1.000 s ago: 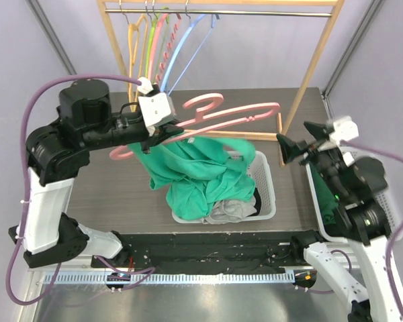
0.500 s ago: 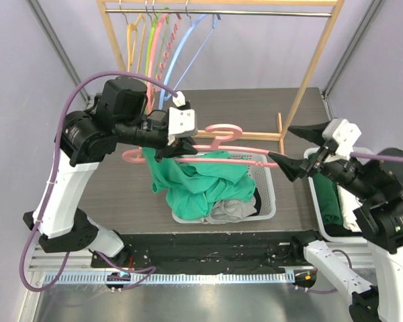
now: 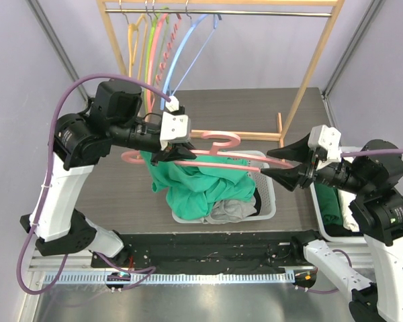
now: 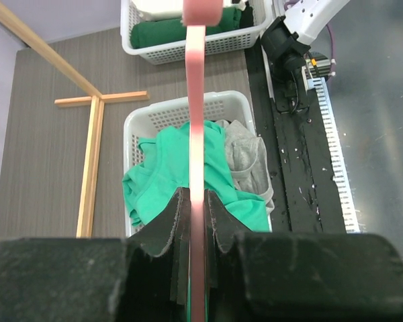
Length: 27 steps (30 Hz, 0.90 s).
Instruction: Remove the tank top from the hanger
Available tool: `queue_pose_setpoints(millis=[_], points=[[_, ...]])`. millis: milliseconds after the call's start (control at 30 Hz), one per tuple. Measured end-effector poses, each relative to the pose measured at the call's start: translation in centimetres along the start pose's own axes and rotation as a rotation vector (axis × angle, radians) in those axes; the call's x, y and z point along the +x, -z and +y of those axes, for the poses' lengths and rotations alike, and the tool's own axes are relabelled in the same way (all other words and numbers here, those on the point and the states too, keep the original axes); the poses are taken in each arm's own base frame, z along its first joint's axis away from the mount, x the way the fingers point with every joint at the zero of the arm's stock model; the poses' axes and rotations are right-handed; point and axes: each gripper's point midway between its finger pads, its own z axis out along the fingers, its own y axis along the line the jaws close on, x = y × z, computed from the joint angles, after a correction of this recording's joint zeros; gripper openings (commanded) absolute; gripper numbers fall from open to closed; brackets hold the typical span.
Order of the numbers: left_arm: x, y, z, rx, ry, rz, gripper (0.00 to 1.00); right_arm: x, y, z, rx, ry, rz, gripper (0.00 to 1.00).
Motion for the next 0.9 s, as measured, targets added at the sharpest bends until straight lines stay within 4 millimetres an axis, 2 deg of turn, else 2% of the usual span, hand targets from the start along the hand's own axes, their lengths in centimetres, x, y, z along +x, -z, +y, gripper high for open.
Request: queue_pose_setpoints(millis=[100, 167, 200, 267, 333, 433, 467, 533, 667, 767, 900], points=[[-0.3, 0.1, -0.2, 0.006, 0.004, -0.012, 0.04, 0.0, 0.0, 0.4, -0.022, -0.004, -0.004, 0.41], [-0.7, 0.2, -0.3, 0.009, 0.013, -0.023, 0.04, 0.2, -0.1, 0.5, -0.032, -0.013, -0.002, 0.32], [-1.4, 0.4, -0.6, 0.020, 0.023, -0.048, 0.04, 0.9, -0.4, 0.7, -0.053, -0.038, 0.004, 0.18], [-1.6, 0.4, -0.7, 0.027, 0.029, -0.054, 0.04, 1.2, -0.6, 0.7, -0.056, -0.048, 0.007, 0.03], [-2.0, 0.3, -0.4, 0.021, 0.031, -0.064, 0.06, 1.5, -0.6, 1.3, -0.081, -0.064, 0.006, 0.01], [-2.0, -0.1, -0.3, 0.037, 0.052, -0.071, 0.50, 1.3, -0.1, 1.7, -0.071, -0.060, -0.003, 0.01], [-2.2, -0.2, -0.1, 0.036, 0.051, -0.076, 0.70, 1.2, 0.1, 1.9, -0.067, -0.060, -0.007, 0.01], [-2.5, -0.4, 0.3, 0.028, 0.058, -0.086, 0.98, 0.9, 0.6, 2.2, -0.056, -0.059, -0.019, 0.01], [-3.1, -0.6, 1.4, -0.025, 0.077, -0.105, 1.00, 0.4, 1.4, 2.1, 0.006, -0.063, -0.036, 0.01], [-3.9, -0.2, 3.3, -0.125, 0.060, -0.117, 1.00, 0.1, 2.2, 2.0, 0.064, -0.053, -0.048, 0.01], [-5.8, 2.0, 6.3, -0.318, -0.008, -0.147, 1.00, -0.2, 3.6, 1.9, 0.141, -0.049, -0.046, 0.01]])
